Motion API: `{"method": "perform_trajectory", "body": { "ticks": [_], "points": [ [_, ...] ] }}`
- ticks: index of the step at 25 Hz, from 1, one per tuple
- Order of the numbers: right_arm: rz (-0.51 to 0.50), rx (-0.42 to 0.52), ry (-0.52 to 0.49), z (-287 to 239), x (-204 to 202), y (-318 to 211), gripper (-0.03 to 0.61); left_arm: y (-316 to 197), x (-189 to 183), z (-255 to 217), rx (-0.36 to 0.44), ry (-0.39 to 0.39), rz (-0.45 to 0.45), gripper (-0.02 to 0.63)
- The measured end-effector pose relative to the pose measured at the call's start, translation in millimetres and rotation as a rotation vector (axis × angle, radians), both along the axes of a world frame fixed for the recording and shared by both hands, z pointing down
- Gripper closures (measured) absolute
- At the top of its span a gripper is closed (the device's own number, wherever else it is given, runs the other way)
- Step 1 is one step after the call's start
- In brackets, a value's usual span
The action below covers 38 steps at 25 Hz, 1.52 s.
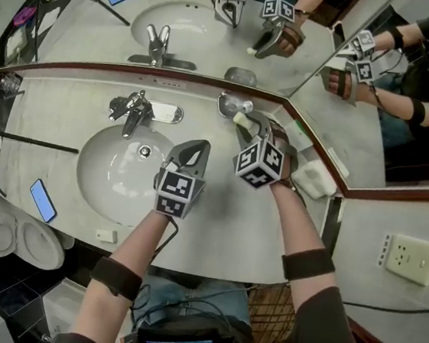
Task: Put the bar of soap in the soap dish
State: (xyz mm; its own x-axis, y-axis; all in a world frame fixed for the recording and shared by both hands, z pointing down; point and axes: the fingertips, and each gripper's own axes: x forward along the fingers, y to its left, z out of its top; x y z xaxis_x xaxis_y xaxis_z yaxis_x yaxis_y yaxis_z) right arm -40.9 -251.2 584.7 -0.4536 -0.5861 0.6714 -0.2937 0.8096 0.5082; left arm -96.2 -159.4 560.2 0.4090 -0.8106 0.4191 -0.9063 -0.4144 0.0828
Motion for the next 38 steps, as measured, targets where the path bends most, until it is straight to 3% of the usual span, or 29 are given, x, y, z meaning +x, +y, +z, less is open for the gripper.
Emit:
{"method": "perform_trajectory", "body": {
  "ticks": [8, 15, 28, 33, 38],
  "points": [
    [-0.059, 0.051, 0.129, 30.2, -18.8, -37.5, 0.428, -21.0, -4.0, 14.4, -0.004, 0.017, -0.042, 0.612],
    [-0.088, 0.053, 0.161, 46.7, -25.4, -45.1, 0.423, -28.9, -4.7, 19.7, -0.006, 0.031, -0.052, 0.612],
    [-0.063, 0.075, 0.16, 46.4, -22.1, -49.7, 0.407, -26.3, -15.6, 23.7, -0.019, 0.042, -0.073, 0.612],
    [-0.028, 0.069, 0.113, 33.4, -15.9, -42.0, 0.41, -21.0, -12.4, 17.1, -0.021, 0.037, -0.068, 0.612],
    [0.042, 0.018, 0.012, 2.6, -2.6, -15.1, 0.477, -8.6, -5.7, -4.0, -0.014, 0.026, -0.035, 0.612]
  ]
}}
